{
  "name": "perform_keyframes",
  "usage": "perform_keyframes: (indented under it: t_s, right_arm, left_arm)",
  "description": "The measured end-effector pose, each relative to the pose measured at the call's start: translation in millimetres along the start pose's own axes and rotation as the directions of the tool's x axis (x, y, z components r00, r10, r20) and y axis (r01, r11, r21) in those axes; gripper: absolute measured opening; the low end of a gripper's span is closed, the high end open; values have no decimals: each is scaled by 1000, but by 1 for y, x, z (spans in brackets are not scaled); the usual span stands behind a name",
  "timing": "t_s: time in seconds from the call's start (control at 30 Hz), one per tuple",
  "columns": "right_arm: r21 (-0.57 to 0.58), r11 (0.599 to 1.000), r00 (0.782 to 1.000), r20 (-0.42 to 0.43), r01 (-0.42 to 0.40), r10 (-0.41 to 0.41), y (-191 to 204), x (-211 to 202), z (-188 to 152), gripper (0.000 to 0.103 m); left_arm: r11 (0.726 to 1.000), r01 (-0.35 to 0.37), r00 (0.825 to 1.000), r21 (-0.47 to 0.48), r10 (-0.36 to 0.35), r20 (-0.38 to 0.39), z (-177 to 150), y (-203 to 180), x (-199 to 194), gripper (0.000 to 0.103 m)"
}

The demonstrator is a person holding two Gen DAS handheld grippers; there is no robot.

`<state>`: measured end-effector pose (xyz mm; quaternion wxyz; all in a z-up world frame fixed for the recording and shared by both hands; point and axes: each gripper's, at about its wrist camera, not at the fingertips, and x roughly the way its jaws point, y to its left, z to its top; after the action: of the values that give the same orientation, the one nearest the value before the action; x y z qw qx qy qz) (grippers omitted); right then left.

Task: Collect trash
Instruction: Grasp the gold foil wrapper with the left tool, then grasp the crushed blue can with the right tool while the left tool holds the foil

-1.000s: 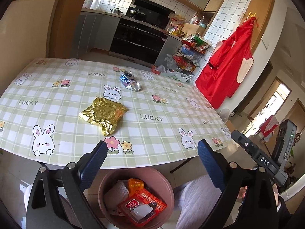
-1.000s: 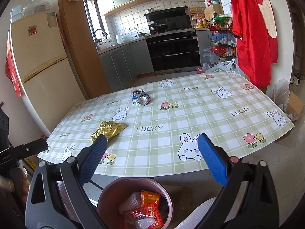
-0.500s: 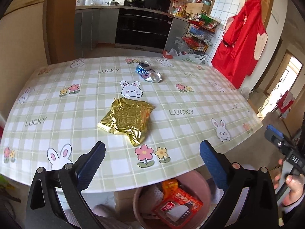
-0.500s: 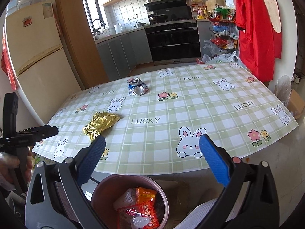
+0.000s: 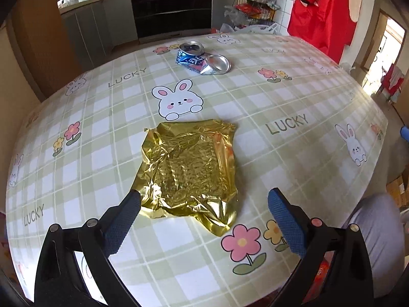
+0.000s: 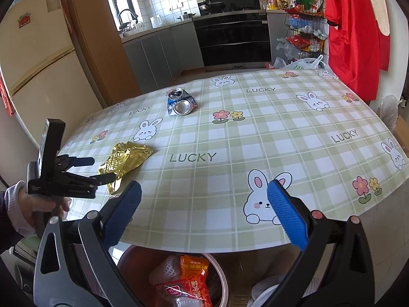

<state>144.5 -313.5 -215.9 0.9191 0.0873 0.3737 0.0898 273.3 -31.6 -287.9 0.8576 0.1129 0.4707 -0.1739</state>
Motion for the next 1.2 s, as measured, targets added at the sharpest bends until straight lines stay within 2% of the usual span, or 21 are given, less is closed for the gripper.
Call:
perform_keyframes:
  t_s: [0.13,0.23,0.4,0.5,0.63,0.73,0.77,0.87,0.97,1.07,1.2]
  right_arm:
    - [3,1000,1000,-14,1,-1,-2,15,7,97]
    - [5,1000,1000,-24,2,-2,-5,26,11,97]
    - [-8,1000,999,-50,-7,7,-6,44,21,97]
    - [-33,999,997,-82,-18,16,-3,58,30,97]
    - [-91,995,991,-127,-44,32,5,80,48,97]
    - [-136,988,985,-162,-80,57,15,98,65,97]
    - [-158,983,984,-167,-95,68,19,106,73,97]
    - [-236,966,983,-170,-102,62,34,128,89,97]
    - [-303,944,982,-169,-130,81,49,155,105,97]
    - [-346,926,979,-181,-154,95,64,191,121,97]
    - [-359,923,979,-193,-139,72,74,243,138,97]
  left_arm:
    - [995,-57,998,78,58,-13,10,-9,22,97]
    - [995,-69,997,72,71,-26,17,-3,36,97]
    - [999,-33,996,18,34,-85,18,17,54,97]
    - [999,-18,997,48,21,-80,16,20,56,97]
    - [999,8,997,43,-5,-78,16,23,56,97]
    - [999,-20,999,35,21,-32,16,26,46,84]
    - [999,-16,1000,31,17,-11,17,28,41,84]
    - [998,45,998,-49,-42,48,18,43,26,82]
    - [983,97,991,-154,-81,104,19,66,12,78]
    - [950,154,980,-270,-113,163,17,90,-1,78]
    - [915,178,968,-361,-97,232,12,111,-13,77]
